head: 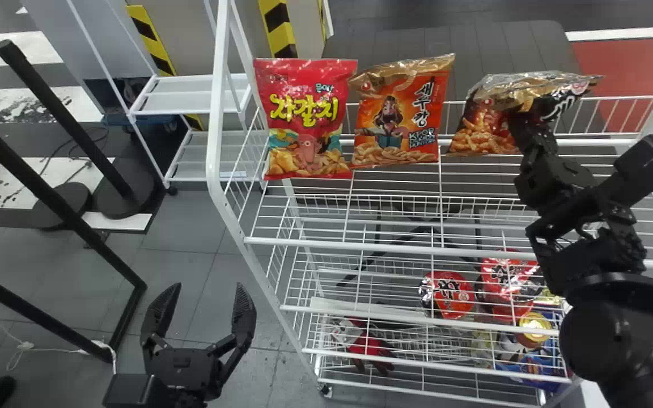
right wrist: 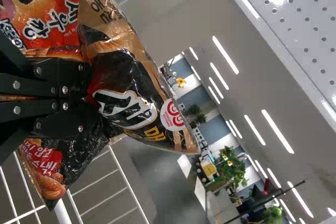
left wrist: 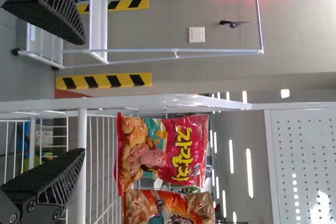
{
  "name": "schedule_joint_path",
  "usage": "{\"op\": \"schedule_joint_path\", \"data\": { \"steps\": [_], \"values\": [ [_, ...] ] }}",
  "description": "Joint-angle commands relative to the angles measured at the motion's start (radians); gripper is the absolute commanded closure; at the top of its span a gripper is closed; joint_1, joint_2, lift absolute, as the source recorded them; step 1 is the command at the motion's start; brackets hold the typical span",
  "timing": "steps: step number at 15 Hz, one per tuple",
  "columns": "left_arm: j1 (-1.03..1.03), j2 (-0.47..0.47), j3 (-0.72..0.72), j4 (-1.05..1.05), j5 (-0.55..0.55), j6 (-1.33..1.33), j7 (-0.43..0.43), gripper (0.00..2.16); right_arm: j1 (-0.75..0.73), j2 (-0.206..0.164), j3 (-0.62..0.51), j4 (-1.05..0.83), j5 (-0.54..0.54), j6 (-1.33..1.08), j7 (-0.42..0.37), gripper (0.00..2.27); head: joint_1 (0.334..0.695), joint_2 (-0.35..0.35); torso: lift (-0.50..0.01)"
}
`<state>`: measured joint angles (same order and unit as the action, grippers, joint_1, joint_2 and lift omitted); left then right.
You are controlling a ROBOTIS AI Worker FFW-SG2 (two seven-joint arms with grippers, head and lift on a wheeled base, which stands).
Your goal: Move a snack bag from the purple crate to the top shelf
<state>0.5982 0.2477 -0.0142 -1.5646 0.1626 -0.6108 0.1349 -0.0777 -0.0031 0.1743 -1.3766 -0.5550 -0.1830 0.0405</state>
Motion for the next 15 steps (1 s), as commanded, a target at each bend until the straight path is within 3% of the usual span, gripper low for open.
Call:
{"op": "schedule_joint_path", "data": {
  "steps": [1, 6, 15],
  "values": [
    [0.0, -0.001, 0.002, 0.001, 0.002, 0.0, -0.001, 0.08, -0.01, 0.004, 0.007, 0.03, 0.017, -0.051, -0.017, 1.9, 0.695, 0.195, 0.001],
    [0.0, -0.002, 0.003, 0.005, 0.002, 0.0, -0.003, 0.08, -0.056, 0.004, 0.011, 0.148, -0.017, -0.103, -0.044, 1.9, 0.695, 0.178, 0.001],
    [-0.002, -0.005, 0.006, 0.006, 0.002, 0.0, -0.003, 0.08, -0.096, 0.004, 0.027, 0.223, -0.071, -0.078, -0.001, 1.9, 0.695, 0.176, 0.001]
  ]
}}
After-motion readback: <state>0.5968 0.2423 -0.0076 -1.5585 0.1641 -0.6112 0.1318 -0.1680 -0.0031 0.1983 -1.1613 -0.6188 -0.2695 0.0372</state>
